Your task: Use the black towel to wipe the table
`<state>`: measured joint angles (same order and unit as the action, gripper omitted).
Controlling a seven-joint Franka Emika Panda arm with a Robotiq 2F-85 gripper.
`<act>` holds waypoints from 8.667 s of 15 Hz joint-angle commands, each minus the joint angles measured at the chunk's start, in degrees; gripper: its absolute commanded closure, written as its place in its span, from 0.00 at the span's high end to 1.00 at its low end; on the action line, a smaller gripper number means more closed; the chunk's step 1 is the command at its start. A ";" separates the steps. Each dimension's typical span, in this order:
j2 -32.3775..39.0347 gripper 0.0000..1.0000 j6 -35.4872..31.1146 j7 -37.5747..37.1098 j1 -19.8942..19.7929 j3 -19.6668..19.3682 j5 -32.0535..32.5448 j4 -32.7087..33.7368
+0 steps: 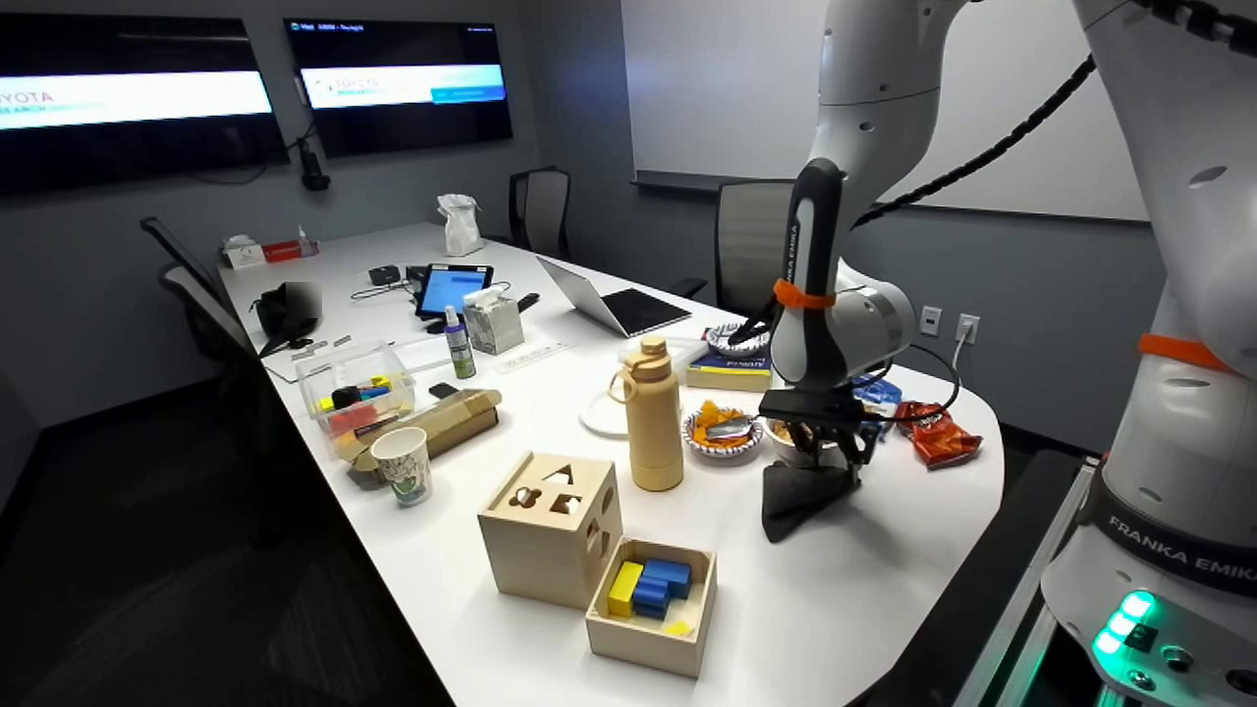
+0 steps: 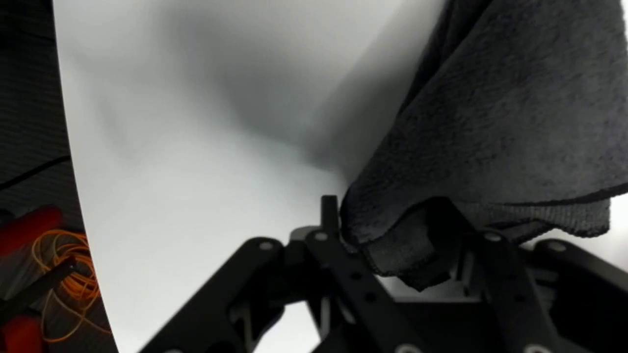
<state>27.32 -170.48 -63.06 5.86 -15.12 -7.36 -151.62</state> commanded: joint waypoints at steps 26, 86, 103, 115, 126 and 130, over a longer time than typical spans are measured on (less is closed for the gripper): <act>10.41 0.83 0.75 32.77 -23.87 23.32 -20.80 12.33; 7.44 0.05 1.43 40.01 -18.07 31.71 -45.44 0.39; 8.91 0.05 1.60 41.98 -8.91 17.53 -31.48 7.86; 3.50 0.05 1.07 42.58 -15.73 17.71 -37.73 -4.28; 7.47 0.05 1.98 43.71 -22.68 11.33 -34.74 7.75; 8.52 0.05 3.95 45.12 -22.45 12.71 -33.24 11.15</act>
<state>34.55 -168.86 -19.22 -16.70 -3.04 -42.28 -143.15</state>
